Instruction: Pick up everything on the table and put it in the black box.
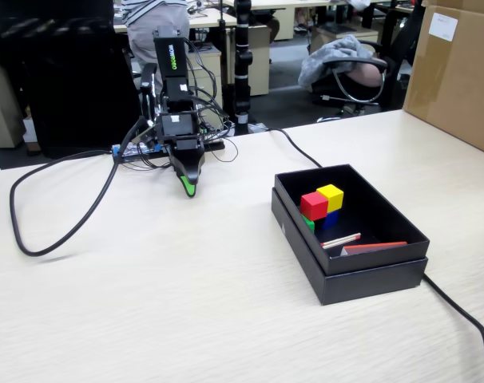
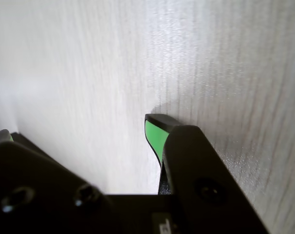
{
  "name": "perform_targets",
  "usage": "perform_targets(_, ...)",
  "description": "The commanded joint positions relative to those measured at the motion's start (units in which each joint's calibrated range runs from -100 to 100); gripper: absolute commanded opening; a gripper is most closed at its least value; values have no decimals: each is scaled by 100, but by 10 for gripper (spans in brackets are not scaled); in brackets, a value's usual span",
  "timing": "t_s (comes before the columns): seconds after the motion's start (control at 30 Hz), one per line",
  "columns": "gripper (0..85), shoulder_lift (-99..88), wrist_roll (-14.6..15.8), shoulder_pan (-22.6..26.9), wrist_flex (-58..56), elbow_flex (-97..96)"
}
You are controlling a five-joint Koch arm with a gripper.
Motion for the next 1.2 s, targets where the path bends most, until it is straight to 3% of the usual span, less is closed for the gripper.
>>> perform_targets(0.0, 532, -91, -34, -15, 918, -391)
perform_targets(0.1, 532, -91, -112, -5, 1609, -1107)
perform_targets(0.37, 479, -91, -122, 49, 1350, -1271)
perform_targets(1.17, 485, -91, -117, 49, 1350, -1252)
